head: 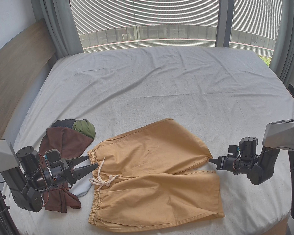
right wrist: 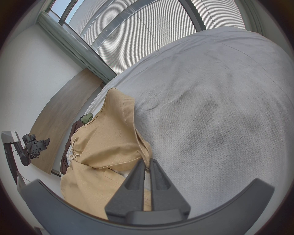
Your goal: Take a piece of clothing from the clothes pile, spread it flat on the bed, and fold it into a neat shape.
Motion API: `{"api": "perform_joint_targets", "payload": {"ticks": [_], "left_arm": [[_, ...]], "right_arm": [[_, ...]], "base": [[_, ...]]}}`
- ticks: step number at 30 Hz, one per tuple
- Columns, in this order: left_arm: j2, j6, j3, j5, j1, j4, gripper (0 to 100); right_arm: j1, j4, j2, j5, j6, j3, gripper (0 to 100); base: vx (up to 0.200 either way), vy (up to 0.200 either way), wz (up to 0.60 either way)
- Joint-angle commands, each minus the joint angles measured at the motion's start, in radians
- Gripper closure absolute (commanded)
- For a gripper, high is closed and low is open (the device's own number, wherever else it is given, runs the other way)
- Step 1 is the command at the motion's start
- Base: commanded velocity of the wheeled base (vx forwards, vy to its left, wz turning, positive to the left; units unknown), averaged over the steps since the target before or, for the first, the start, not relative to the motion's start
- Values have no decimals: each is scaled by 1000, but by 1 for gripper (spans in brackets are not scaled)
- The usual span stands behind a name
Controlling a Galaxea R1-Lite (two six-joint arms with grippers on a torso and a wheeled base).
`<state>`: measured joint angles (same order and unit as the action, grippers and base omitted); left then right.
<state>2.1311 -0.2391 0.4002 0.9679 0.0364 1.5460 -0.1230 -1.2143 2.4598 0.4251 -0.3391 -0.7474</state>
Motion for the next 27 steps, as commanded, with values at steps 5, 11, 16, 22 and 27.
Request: {"api": "perform_joint_targets", "payload": {"ticks": [5, 11, 16, 22, 27], "left_arm": [[1, 0, -1, 0, -1, 0, 0], [1, 0, -3, 0, -3, 0, 0], [1, 0, -4, 0, -6, 0, 0], [0, 0, -4, 0, -4, 0, 0], [-2, 0, -4, 0, -4, 2, 0]], "right_arm": [[5, -5, 7, 1, 0, 13, 0], [25, -120, -5, 53, -4, 8, 0], [39, -143, -36, 112, -27, -62, 0], [17, -22, 7, 112, -130, -297, 0], [-4, 96, 82, 106, -132, -451, 0]], "base": [[0, 0, 0], [0, 0, 0], [0, 0, 0], [0, 0, 0], [0, 0, 0]]}}
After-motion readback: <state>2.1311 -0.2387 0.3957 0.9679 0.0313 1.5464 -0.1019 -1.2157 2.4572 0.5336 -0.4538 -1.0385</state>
